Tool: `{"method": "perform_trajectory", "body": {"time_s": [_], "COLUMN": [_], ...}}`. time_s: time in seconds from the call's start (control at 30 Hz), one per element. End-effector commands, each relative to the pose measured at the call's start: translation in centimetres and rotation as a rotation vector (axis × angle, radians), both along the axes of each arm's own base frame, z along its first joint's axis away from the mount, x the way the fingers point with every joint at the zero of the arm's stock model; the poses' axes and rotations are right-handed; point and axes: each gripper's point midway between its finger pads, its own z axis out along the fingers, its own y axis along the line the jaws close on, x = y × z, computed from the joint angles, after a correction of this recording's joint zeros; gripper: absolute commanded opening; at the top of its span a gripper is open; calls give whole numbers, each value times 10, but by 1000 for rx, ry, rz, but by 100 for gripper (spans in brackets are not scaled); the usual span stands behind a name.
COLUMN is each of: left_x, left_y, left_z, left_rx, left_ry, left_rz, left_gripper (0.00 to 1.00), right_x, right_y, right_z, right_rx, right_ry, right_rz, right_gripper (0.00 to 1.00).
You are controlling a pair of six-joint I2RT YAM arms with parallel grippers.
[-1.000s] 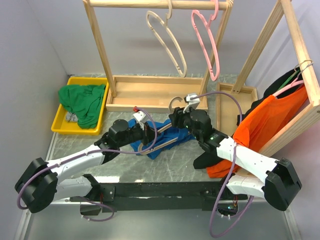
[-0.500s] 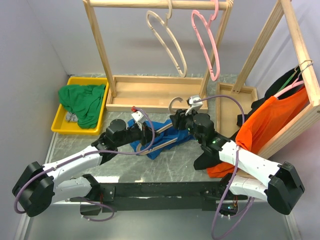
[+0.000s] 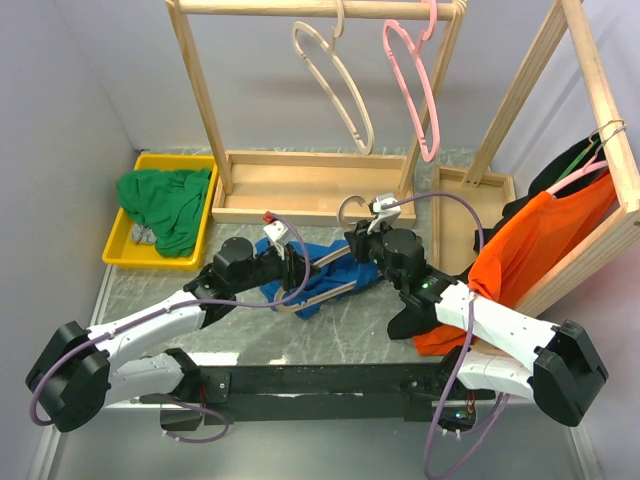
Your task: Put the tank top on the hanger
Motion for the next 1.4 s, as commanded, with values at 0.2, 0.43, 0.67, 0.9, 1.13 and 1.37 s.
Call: {"method": "perform_trajectory", "body": {"time_s": [0.2,0.43,0.67,0.9,1.13,1.37], "left_x": [52,73,77,66,47,41], "left_y": [16,48,90,90,72,72], "left_z": [2,0,-2,8,33,37], "left_rx": [-62,-142,-155,-174,-224,-206], "left_ry": [231,360,410,391,307,270], "left_rz": [270,505,710,634,450,411], "left_gripper": [40,58,69,69,76,80], "right_x": [10,8,7,6,7,6], "right_y": [-9,-11,-13,-11,-13,-14], "right_z": [25,20,18,15,9,8], "right_rx": [44,12,-5,-8,-22,-25], "right_ry": [-96,-113,-122,-121,-115,-113], "right_rz": [-115,-148,-168,-167,-179,-182], "right_gripper": [0,0,0,0,0,0]}}
